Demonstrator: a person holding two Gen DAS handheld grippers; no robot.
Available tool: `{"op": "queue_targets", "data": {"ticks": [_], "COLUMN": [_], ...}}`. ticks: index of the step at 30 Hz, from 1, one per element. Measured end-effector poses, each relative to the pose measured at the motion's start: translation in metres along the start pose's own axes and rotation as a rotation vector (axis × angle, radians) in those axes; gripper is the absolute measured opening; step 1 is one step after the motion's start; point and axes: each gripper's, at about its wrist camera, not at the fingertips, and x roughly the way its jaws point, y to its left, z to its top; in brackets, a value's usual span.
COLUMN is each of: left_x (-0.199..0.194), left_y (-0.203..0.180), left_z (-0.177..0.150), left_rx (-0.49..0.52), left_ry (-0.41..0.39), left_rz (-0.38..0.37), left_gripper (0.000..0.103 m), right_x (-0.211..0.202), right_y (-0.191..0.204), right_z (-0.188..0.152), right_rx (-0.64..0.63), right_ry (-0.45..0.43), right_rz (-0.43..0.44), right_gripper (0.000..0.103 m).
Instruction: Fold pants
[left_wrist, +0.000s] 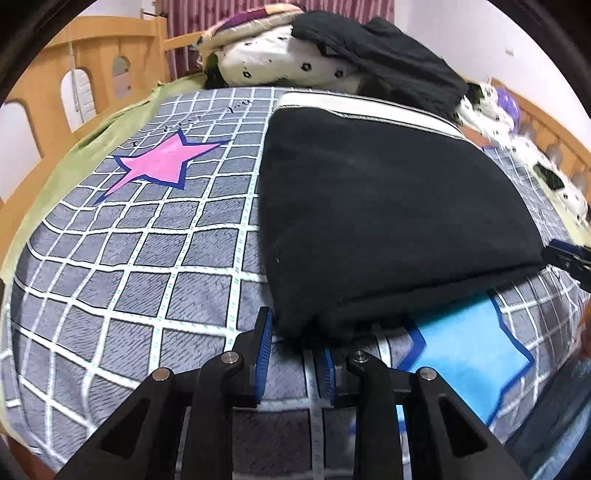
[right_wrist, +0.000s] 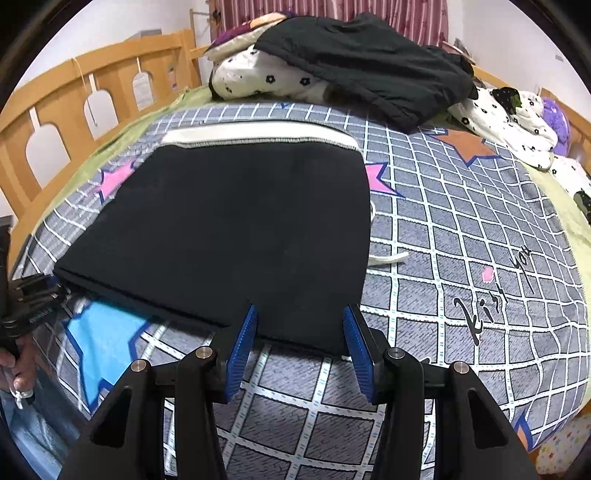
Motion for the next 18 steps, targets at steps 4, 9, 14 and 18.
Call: {"op": "queue_targets", "data": {"ticks": [4, 9, 14, 18], "left_x": [-0.019, -0.046, -0.047, -0.009], "left_y": [0.015, 0.025, 0.009, -0.003], "left_z": [-0.004, -0.009, 0.028, 0.04], "left_rx": [-0.07, -0.114, -0.067, -0.069], "left_ry": [-0.015, -0.101, -0.16, -0.049], "left_rz": [-0.043, -0.057, -0.066, -0.08], "left_gripper": [0.04, 0.044, 0.048, 0.049], "right_x": [-0.007, -0.016, 0.011, 0.036], "right_y": [-0.004, -0.013, -0.015, 0.001], "right_z": [0.002, 0.016, 0.029, 0.018], "right_rx": [0.012, 0.063, 0.073, 0.03], "right_ry": [-0.057, -0.174, -0.104, -0.036], "right_rz": [-0.041, -0.005, 0.004, -0.074], "right_gripper": [0.048, 0.048, 0.048, 0.05]}}
